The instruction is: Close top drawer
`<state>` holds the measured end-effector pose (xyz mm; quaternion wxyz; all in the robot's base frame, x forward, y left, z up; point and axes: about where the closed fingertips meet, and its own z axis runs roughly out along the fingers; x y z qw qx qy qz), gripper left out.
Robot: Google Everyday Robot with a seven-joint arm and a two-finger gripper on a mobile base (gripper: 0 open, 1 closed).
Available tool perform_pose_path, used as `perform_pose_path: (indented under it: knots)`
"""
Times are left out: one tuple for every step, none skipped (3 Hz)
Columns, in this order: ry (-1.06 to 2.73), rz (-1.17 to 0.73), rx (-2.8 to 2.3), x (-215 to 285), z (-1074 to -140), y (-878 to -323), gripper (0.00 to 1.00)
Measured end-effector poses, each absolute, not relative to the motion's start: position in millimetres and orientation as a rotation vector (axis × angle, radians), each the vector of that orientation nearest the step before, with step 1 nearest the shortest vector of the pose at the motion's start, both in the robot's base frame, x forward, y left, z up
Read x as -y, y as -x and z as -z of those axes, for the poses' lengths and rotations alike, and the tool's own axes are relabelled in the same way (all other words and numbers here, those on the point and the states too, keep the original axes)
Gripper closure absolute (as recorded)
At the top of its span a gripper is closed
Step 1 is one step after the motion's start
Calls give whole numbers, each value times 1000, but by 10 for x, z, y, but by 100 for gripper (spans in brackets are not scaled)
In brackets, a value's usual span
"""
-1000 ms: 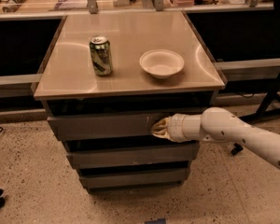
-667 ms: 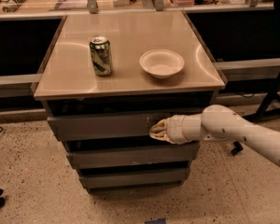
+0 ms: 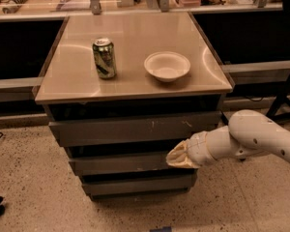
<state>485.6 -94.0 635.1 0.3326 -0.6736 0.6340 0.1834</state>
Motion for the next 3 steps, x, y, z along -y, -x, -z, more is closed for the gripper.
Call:
perform_pose_path:
  knots:
    - [1773,-488,-1653,913,-6387,-4823,100]
    - [1772,-488,-1653,912,-6386,-4825,82]
    - [1772,-486,-1636,906,-6426,-4838,58]
